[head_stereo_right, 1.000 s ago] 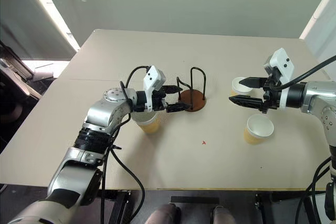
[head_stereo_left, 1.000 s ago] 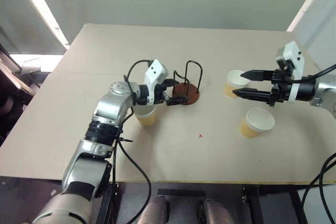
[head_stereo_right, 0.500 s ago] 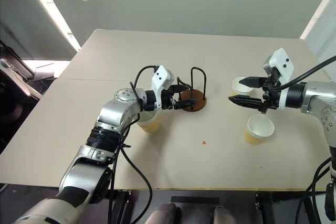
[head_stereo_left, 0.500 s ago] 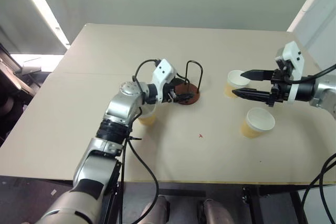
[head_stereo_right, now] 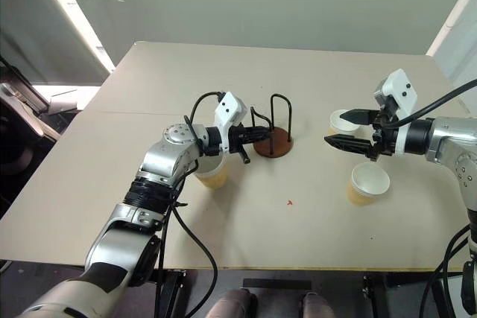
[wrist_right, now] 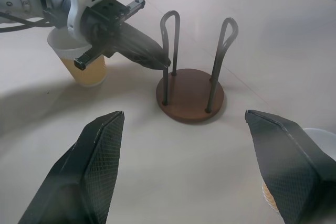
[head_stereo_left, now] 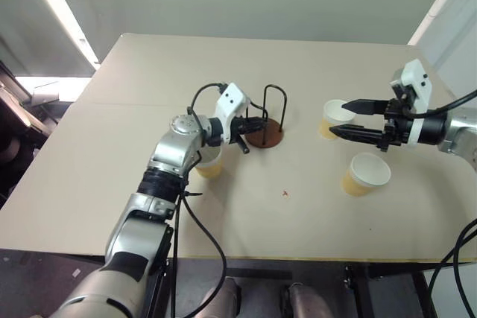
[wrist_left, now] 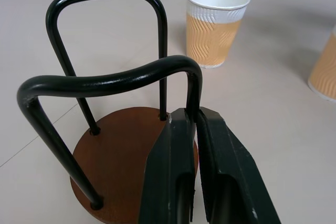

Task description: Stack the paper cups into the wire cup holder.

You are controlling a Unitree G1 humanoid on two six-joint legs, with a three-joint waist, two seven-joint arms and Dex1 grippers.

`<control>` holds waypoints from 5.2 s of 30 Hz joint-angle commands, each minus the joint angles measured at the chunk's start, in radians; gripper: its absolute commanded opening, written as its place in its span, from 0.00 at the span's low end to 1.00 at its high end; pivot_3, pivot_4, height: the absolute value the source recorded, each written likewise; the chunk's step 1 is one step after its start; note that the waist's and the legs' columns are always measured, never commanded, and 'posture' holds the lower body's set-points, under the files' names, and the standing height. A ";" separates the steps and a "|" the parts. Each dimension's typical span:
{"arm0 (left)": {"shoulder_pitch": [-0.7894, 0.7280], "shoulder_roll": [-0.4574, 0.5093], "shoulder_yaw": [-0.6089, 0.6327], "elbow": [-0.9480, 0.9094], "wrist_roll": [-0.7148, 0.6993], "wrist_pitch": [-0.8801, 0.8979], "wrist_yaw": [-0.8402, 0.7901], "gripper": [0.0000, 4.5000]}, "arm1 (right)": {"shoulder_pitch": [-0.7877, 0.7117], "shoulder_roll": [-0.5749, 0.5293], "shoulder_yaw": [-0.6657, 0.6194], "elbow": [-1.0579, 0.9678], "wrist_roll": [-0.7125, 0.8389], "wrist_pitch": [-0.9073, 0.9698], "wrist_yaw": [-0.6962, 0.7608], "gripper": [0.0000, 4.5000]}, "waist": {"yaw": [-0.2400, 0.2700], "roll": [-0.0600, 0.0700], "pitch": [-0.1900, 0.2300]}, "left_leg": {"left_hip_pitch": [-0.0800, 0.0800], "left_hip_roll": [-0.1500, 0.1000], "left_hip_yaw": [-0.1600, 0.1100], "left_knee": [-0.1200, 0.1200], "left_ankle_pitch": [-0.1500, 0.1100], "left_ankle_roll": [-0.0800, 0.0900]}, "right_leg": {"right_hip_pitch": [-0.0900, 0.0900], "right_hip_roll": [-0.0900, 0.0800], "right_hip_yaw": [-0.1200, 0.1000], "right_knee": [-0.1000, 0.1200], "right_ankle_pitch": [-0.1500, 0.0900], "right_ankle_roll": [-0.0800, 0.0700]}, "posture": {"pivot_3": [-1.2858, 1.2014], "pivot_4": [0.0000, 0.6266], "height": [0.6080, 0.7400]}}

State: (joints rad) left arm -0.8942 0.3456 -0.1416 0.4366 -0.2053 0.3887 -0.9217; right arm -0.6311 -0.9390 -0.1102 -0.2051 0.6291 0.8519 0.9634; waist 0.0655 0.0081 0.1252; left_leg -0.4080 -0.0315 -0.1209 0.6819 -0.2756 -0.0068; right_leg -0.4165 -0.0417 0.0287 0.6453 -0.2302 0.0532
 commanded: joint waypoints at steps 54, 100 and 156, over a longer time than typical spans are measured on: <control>0.114 0.191 -0.202 -0.322 -0.016 -0.046 -0.509 0.94 | 0.108 -0.295 -0.146 -0.231 0.283 0.150 0.145 0.85 | 0.004 0.000 0.000 | 0.000 0.000 0.000 0.001 0.000 0.001 | 0.000 0.000 0.001 -0.001 0.000 0.001 | 0.52 0.24 1.00; 0.093 0.535 0.137 -0.562 -0.273 0.289 -0.326 1.00 | -0.658 0.233 0.512 1.198 -0.868 -0.942 0.343 0.81 | -0.009 0.000 0.000 | -0.002 0.000 -0.002 -0.003 0.000 0.001 | -0.002 -0.001 -0.001 0.000 0.000 -0.001 | 0.52 0.24 1.00; 0.084 0.538 0.114 -0.467 -0.243 0.200 -0.393 1.00 | -0.627 0.245 0.463 1.080 -0.931 -0.928 0.439 0.05 | -0.007 0.001 0.000 | -0.001 0.000 -0.002 -0.005 0.000 0.000 | -0.002 -0.001 -0.001 -0.001 0.000 -0.002 | 0.52 0.24 1.00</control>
State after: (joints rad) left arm -0.8012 0.8667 -0.0492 -0.0037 -0.4395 0.5973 -1.3088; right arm -1.2218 -0.6793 0.3749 0.8930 -0.3166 -0.0696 1.3911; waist 0.0580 0.0087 0.1253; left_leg -0.4095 -0.0315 -0.1227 0.6771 -0.2754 -0.0068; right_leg -0.4188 -0.0424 0.0278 0.6442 -0.2307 0.0511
